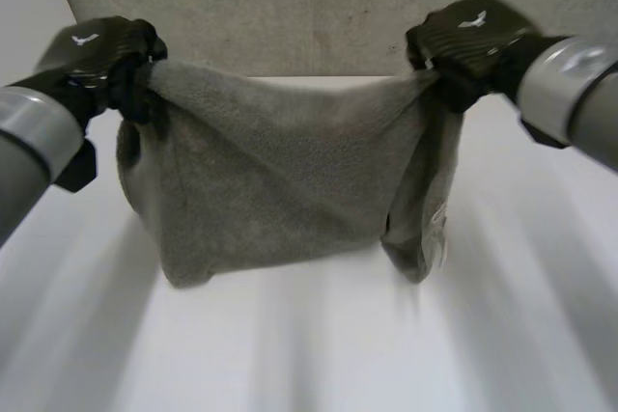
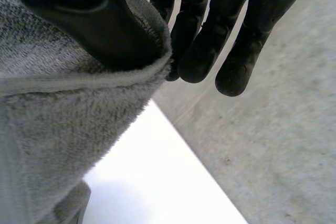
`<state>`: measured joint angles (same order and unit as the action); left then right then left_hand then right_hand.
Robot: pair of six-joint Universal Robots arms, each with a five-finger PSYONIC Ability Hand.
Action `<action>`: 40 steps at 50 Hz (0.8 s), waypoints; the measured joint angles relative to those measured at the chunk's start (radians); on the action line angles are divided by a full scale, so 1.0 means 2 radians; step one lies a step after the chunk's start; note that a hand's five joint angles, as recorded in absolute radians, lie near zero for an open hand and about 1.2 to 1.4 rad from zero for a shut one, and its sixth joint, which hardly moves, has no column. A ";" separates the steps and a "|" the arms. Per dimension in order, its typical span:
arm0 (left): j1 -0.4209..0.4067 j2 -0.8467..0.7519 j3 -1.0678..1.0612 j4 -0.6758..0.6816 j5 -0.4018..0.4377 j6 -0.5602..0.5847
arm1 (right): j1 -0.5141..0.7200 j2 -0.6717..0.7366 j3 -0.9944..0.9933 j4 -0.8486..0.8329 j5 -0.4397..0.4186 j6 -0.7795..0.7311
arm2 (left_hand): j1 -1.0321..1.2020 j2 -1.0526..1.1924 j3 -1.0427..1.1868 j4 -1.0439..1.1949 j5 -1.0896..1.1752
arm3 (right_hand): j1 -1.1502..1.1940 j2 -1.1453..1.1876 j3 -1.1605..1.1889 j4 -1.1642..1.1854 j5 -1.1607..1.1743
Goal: Fold the towel.
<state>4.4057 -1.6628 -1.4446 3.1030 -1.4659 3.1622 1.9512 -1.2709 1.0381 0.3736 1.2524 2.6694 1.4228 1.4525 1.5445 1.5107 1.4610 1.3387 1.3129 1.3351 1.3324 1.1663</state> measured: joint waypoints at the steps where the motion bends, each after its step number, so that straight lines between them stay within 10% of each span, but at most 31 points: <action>1: 0.000 -0.021 0.012 0.006 0.000 0.002 | 0.006 0.024 -0.015 -0.002 0.007 -0.013 | 0.000 0.000 0.000 0.000 0.000 | 0.000 0.000 0.000 0.000 0.000; 10: -0.012 -0.152 0.210 0.024 -0.016 0.034 | 0.030 0.136 -0.126 -0.141 0.074 -0.095 | 0.000 0.000 0.001 0.000 0.000 | 0.000 0.001 0.000 0.000 0.000; 21: -0.013 -0.112 0.275 0.110 -0.083 -0.005 | 0.027 0.030 -0.003 -0.494 0.041 -0.091 | 0.001 0.000 0.001 0.000 0.000 | 0.000 0.001 0.000 0.003 0.002; 40: -0.007 -0.059 -0.167 0.261 -0.082 -0.009 | 0.024 0.067 0.111 -0.113 -0.015 -0.057 | 0.001 0.000 0.000 0.000 0.000 | 0.000 0.001 0.000 0.004 0.002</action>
<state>4.3912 -1.7799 -1.7791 3.6259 -1.6303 3.1444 1.9993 -1.1378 1.2606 0.1467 1.2229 2.5547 1.4239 1.4525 1.5446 1.5107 1.4610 1.3388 1.3151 1.3351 1.3397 1.1709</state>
